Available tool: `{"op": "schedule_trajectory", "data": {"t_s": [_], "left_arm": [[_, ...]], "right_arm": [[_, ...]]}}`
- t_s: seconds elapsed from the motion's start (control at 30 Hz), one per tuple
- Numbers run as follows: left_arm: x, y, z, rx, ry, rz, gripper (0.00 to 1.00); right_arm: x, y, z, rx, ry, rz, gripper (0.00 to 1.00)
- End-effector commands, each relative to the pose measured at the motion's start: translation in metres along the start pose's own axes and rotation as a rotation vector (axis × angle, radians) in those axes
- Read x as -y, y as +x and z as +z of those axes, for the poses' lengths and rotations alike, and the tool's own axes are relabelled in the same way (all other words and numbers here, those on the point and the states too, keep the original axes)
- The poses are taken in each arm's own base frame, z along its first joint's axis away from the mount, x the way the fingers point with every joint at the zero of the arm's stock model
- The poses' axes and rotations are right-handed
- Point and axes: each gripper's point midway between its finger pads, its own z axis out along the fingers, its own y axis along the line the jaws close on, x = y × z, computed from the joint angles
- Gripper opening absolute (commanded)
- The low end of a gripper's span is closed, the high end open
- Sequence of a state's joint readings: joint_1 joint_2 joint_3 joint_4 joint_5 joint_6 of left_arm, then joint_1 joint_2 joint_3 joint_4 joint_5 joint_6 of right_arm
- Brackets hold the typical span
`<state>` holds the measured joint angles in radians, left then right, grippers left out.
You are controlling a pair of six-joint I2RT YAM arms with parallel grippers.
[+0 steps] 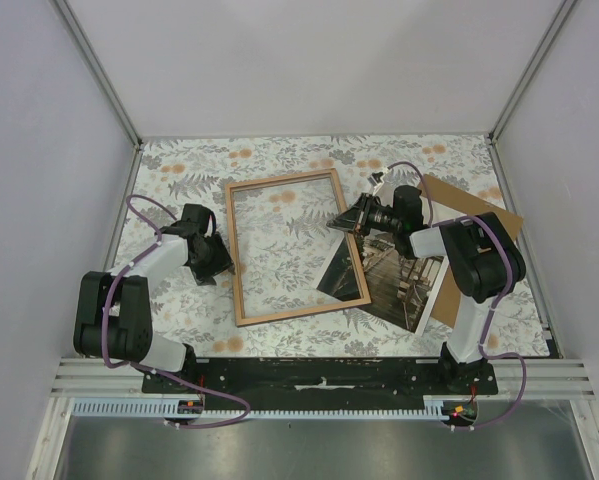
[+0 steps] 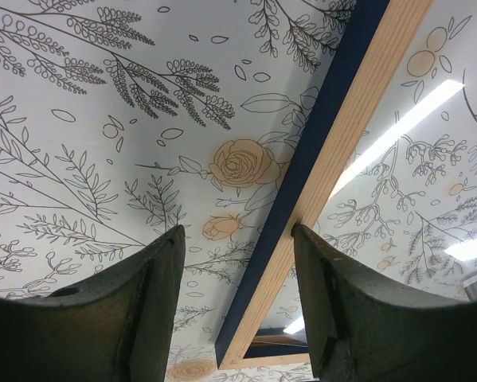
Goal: Put the photo into the frame
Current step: Place the glass panel at the frame body.
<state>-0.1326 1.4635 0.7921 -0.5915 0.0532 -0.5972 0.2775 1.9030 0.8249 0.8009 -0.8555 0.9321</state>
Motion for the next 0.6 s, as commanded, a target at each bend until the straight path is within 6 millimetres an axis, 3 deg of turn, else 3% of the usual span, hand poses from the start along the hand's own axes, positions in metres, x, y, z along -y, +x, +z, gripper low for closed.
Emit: {"op": "schedule_trajectory", "data": {"t_s": [0.0, 0.57], "left_arm": [[-0.0283, 0.0242, 0.0186, -0.07, -0.125, 0.052, 0.63], [-0.0273, 0.0249, 0.0186, -0.072, -0.122, 0.053, 0.63]], "right_arm": [[-0.0062, -0.0111, 0.0025, 0.028, -0.031, -0.054, 0.0], [0.0003, -0.0099, 0.0067, 0.008, -0.011, -0.041, 0.0]]}}
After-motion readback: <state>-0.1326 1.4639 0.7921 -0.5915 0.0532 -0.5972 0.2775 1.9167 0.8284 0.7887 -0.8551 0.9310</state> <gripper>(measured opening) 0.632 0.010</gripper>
